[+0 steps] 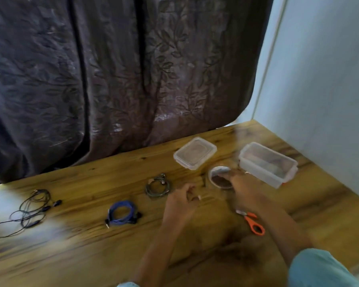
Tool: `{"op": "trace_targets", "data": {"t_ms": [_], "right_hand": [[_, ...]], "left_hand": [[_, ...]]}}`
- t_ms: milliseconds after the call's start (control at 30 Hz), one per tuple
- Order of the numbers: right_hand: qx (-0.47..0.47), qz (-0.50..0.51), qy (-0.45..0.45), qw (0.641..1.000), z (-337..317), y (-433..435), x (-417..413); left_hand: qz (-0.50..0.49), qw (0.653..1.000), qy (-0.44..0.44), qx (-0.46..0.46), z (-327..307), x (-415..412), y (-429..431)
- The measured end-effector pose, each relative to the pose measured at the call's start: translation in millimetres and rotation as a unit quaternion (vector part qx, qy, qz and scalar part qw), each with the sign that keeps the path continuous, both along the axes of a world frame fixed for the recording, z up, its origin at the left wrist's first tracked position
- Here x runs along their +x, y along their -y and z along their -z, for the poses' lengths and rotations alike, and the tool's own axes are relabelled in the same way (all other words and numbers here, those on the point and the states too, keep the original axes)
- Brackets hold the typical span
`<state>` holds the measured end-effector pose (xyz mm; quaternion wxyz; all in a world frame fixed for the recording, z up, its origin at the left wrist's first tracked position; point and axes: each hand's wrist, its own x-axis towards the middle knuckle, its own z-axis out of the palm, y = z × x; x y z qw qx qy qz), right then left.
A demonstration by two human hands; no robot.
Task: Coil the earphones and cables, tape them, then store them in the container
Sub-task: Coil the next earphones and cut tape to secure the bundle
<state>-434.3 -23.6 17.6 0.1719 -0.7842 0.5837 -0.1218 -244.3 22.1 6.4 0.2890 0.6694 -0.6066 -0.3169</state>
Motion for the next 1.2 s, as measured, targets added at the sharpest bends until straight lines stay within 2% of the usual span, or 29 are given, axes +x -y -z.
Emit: {"op": "trace_targets", "data": {"t_ms": [100, 200, 367, 467, 567, 667, 833, 1000, 1200], "right_hand": [[-0.025, 0.001, -0.105, 0.994, 17.1, 8.6, -18.2], [-0.034, -0.040, -0.122, 0.991, 24.6, 14.8, -28.0], [-0.023, -0.091, -0.039, 0.995, 17.6, 18.9, -34.3], [0.016, -0.105, 0.074, 0.992, 11.6, 17.9, -28.5], [0.091, -0.122, 0.229, 0.962, 5.7, 12.3, -21.5], [0.147, -0.124, 0.306, 0.933, 4.0, 8.5, -17.0], [0.217, -0.130, 0.375, 0.892, 2.0, 5.2, -3.3], [0.249, -0.122, 0.382, 0.881, 13.0, 1.2, 1.4], [0.269, -0.116, 0.375, 0.880, 22.6, 3.2, 5.1]], "left_hand": [[0.005, 0.999, -0.006, 0.040, 12.2, -30.4, 7.0], [-0.013, 0.999, -0.012, 0.040, 18.8, -53.9, 9.4], [-0.091, 0.995, -0.025, -0.023, 19.7, -64.8, 8.6], [-0.120, 0.989, -0.038, -0.077, 13.6, -62.2, 5.2], [-0.132, 0.982, -0.014, -0.134, 6.8, -58.5, 1.9], [-0.147, 0.976, -0.035, -0.155, 1.7, -51.4, -2.5], [-0.201, 0.964, -0.065, -0.162, -7.0, -36.7, -7.2], [-0.195, 0.969, -0.105, -0.113, -14.6, -20.1, -5.3], [-0.204, 0.967, -0.113, -0.107, -9.0, -8.2, 0.3]]}}
